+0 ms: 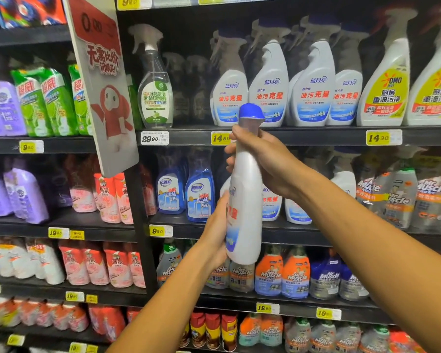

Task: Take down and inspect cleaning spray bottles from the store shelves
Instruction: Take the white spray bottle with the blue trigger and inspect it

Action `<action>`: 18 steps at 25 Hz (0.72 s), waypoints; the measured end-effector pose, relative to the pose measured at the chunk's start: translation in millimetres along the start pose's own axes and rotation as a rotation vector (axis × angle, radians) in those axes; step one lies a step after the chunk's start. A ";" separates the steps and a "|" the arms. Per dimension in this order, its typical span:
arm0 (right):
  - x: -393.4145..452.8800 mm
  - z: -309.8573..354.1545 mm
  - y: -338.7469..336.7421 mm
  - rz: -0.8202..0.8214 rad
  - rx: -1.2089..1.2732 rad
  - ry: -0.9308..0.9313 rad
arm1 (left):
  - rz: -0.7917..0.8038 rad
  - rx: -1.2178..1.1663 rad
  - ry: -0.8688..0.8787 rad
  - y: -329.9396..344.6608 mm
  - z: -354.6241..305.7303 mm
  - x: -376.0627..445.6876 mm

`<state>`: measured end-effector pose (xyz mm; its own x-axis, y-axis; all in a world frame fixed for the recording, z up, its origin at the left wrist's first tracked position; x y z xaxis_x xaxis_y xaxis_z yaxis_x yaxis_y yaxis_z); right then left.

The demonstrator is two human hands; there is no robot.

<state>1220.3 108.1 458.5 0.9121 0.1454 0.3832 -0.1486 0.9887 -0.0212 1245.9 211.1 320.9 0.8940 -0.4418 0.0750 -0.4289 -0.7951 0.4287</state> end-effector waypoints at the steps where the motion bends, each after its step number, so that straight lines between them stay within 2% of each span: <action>1: -1.1 0.9 -0.2 0.049 0.008 0.012 | 0.114 -0.028 -0.102 2.5 -1.7 -2.6; 3: -4.4 -0.2 -1.6 0.146 0.073 0.034 | 0.361 -0.092 -0.255 8.3 -3.3 -8.2; 6: -6.7 -4.6 -2.5 0.198 0.125 0.006 | 0.518 -0.086 -0.325 14.1 -6.3 -12.6; 9: -2.0 -5.8 -3.0 0.074 -0.040 -0.043 | 0.523 -0.099 -0.301 8.5 -10.2 -14.6; 12: 2.0 -5.2 -6.2 -0.085 -0.195 -0.067 | 0.446 -0.200 -0.196 -10.5 -5.0 -15.3; 14: 3.3 -4.4 -8.0 -0.160 -0.220 -0.094 | 0.397 -0.256 -0.112 -12.3 -3.4 -18.3; 18: 6.8 -5.0 -5.8 -0.210 -0.197 -0.105 | 0.419 -0.223 -0.035 -6.0 -3.4 -16.0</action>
<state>1229.3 103.6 456.6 0.8690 -0.0575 0.4915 0.1253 0.9864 -0.1061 1234.6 224.4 320.2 0.6432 -0.7224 0.2539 -0.7098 -0.4383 0.5514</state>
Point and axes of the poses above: each hand's wrist, its own x-axis towards the middle knuckle, its own y-axis out of the palm, z = x × y, the point moved 2 cm from there along x, towards the middle knuckle, and after that the axes turned 1 degree about y, right-handed, at the moved point
